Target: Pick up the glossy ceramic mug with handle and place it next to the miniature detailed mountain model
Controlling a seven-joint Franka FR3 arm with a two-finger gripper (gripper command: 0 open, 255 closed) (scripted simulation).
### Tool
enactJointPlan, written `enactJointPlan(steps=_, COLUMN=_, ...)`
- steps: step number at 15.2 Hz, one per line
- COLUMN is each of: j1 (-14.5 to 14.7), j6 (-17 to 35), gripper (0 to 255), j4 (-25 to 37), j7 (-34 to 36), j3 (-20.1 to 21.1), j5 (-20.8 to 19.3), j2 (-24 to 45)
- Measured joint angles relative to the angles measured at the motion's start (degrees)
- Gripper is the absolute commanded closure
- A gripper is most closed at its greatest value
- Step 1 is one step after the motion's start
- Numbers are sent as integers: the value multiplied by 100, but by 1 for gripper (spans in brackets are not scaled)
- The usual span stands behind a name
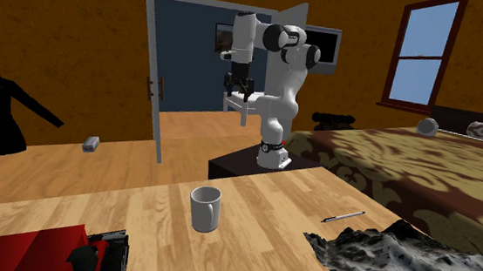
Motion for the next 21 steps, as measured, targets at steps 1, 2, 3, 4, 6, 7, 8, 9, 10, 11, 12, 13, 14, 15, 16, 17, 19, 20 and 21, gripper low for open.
enactJointPlan(steps=1, j1=0, j6=0, gripper=0, j4=0, j7=0, j3=0, j5=0, j2=0)
enactJointPlan(steps=2, j1=7, j6=83, gripper=0, j4=-8, j7=26, j3=14, j5=22, j2=77)
enactJointPlan(steps=3, j1=19, j6=203, gripper=0, j4=22, j7=68, j3=39, j5=57, j2=227)
enactJointPlan(steps=4, j1=25, j6=343, gripper=0, j4=48, j7=96, j3=52, j5=84, j2=393)
enactJointPlan(steps=6, j1=64, j6=636, gripper=0, j4=134, j7=221, j3=138, j5=182, j2=770)
enactJointPlan(steps=7, j1=62, j6=807, gripper=0, j4=191, j7=238, j3=144, j5=199, j2=991)
enactJointPlan(steps=8, j1=93, j6=943, gripper=0, j4=243, j7=319, j3=204, j5=256, j2=1178)
enactJointPlan(steps=9, j1=104, j6=1060, gripper=0, j4=281, j7=352, j3=227, j5=287, j2=1327)
enactJointPlan(steps=10, j1=117, j6=1184, gripper=0, j4=372, j7=403, j3=262, j5=320, j2=1537)
enactJointPlan(steps=11, j1=129, j6=1352, gripper=0, j4=409, j7=450, j3=293, j5=349, j2=1740)
enactJointPlan(steps=12, j1=138, j6=1481, gripper=0, j4=523, j7=494, j3=325, j5=374, j2=1974)
enactJointPlan(steps=13, j1=147, j6=1601, gripper=0, j4=642, j7=537, j3=356, j5=394, j2=2206)
enactJointPlan(steps=14, j1=160, j6=1721, gripper=0, j4=747, j7=587, j3=391, j5=417, j2=2425)
enactJointPlan(steps=15, j1=170, j6=1823, gripper=0, j4=813, j7=614, j3=411, j5=436, j2=2587)
enactJointPlan(steps=16, j1=188, j6=1923, gripper=0, j4=965, j7=677, j3=456, j5=453, j2=2829)
enactJointPlan(steps=17, j1=205, j6=2041, gripper=0, j4=1077, j7=734, j3=495, j5=467, j2=3055)
enactJointPlan(steps=19, j1=227, j6=2237, gripper=0, j4=1336, j7=815, j3=548, j5=479, j2=3497)
enactJointPlan(steps=20, j1=237, j6=2288, gripper=0, j4=1485, j7=848, j3=570, j5=485, j2=3689)
enactJointPlan(steps=21, j1=260, j6=2358, gripper=0, j4=1625, j7=904, j3=605, j5=492, j2=3890)
